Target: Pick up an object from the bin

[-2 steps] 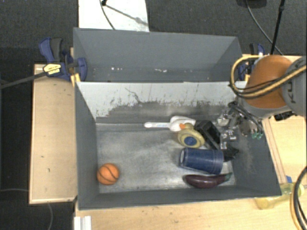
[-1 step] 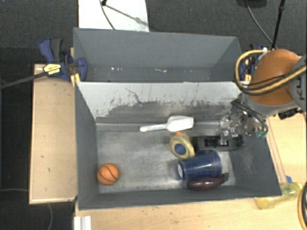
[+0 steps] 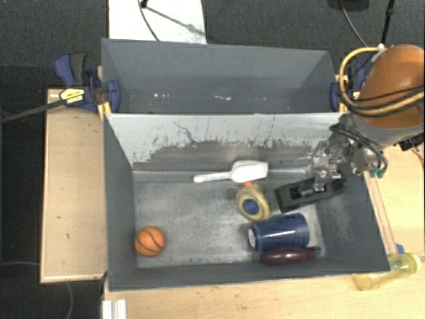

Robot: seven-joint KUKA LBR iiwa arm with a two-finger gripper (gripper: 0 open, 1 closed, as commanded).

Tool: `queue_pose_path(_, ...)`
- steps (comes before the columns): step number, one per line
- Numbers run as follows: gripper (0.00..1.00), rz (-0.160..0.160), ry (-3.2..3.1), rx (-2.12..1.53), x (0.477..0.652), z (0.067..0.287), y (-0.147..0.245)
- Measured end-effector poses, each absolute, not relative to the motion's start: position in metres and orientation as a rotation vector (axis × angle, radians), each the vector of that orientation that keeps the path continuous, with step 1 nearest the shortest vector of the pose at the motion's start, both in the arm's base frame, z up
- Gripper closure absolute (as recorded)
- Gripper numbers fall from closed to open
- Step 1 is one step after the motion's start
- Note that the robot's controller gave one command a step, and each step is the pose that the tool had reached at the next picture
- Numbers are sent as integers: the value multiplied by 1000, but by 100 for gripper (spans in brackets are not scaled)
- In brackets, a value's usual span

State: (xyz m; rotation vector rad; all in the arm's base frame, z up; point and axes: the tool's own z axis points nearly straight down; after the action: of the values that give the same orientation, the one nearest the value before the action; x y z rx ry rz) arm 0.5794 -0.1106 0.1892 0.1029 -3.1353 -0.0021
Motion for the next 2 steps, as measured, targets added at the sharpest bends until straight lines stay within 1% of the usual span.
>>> queue_pose_path(1, 100, -2, -3141, 49, 581, 250, -118)
queue_pose_path(2, 100, 2, -3140, 220, 565, 287, -135)
